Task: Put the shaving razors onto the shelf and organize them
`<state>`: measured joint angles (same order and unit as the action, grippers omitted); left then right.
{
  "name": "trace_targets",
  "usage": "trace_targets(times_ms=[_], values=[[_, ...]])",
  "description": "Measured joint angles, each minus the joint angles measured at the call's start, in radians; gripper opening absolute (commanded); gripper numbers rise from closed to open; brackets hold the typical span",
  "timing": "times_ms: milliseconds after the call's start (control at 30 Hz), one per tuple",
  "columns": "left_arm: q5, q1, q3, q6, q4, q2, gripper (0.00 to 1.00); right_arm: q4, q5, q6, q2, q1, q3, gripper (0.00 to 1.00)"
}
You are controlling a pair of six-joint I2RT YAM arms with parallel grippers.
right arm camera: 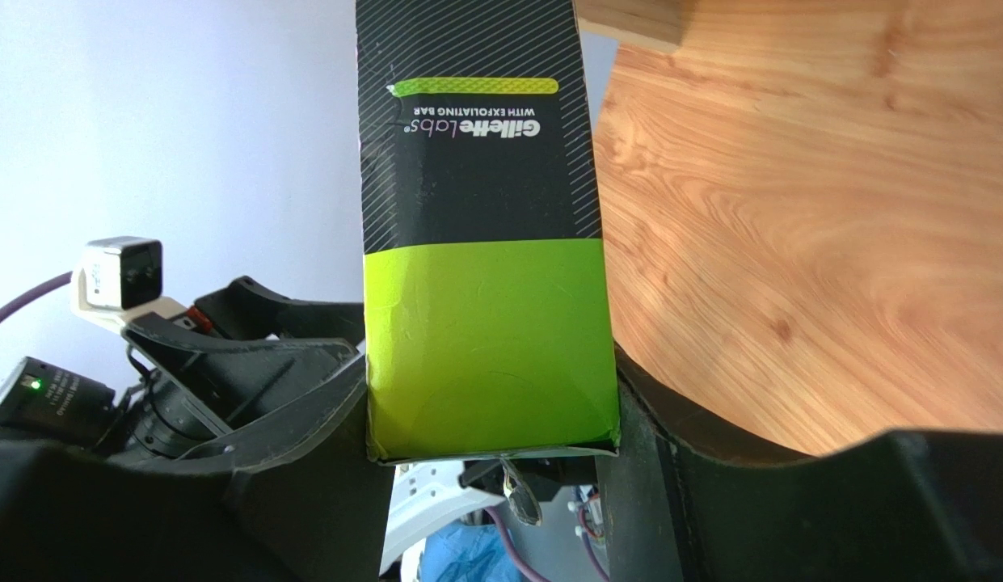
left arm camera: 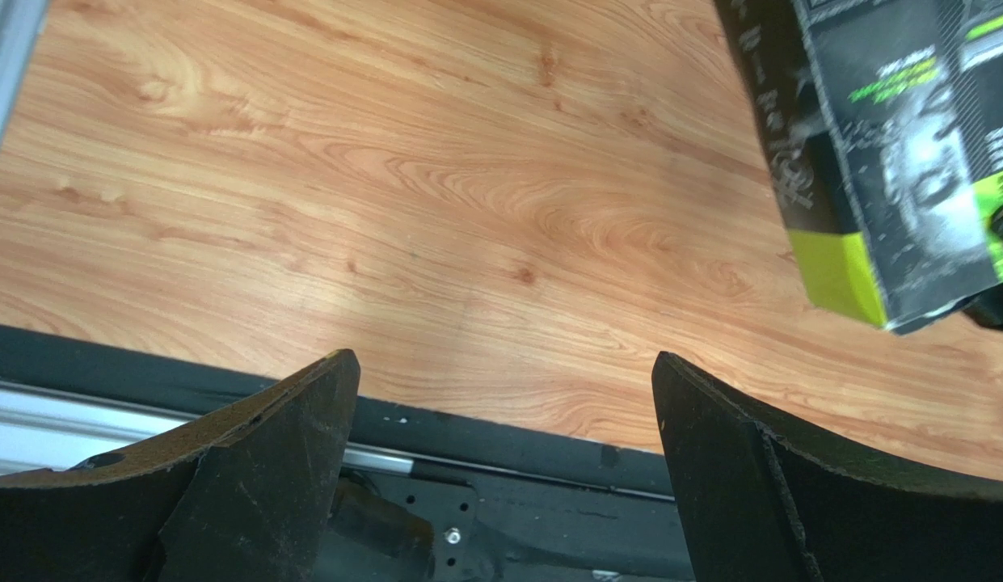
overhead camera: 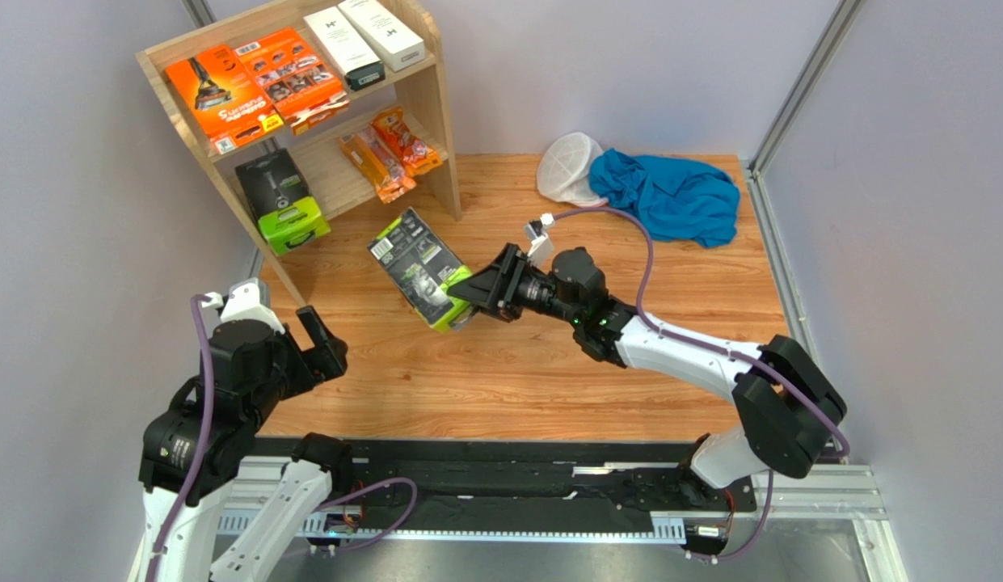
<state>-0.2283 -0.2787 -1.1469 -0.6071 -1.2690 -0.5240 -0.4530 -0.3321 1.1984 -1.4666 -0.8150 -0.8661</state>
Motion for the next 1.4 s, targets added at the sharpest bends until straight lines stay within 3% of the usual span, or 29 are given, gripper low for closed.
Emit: trace_targets(times_ms=[200, 433, 700, 1400], values=[[0.024, 0.000, 0.007, 0.011, -0.028, 0.023, 0.99, 0.002, -0.031, -0.030, -0.130, 0.000, -0.179, 0.00], [0.200, 0.000, 0.164, 0.007, -0.030, 0.078, 0.99, 0.013, -0.105, -0.040, -0.348, 0.030, -0.459, 0.00], [0.326, 0.001, 0.261, -0.008, -0.052, 0.159, 0.99, 0.066, -0.142, -0.040, -0.467, 0.095, -0.657, 0.00], [0.377, 0.001, 0.272, -0.011, -0.078, 0.211, 0.99, 0.234, -0.158, 0.032, -0.888, 0.089, -1.259, 0.00]])
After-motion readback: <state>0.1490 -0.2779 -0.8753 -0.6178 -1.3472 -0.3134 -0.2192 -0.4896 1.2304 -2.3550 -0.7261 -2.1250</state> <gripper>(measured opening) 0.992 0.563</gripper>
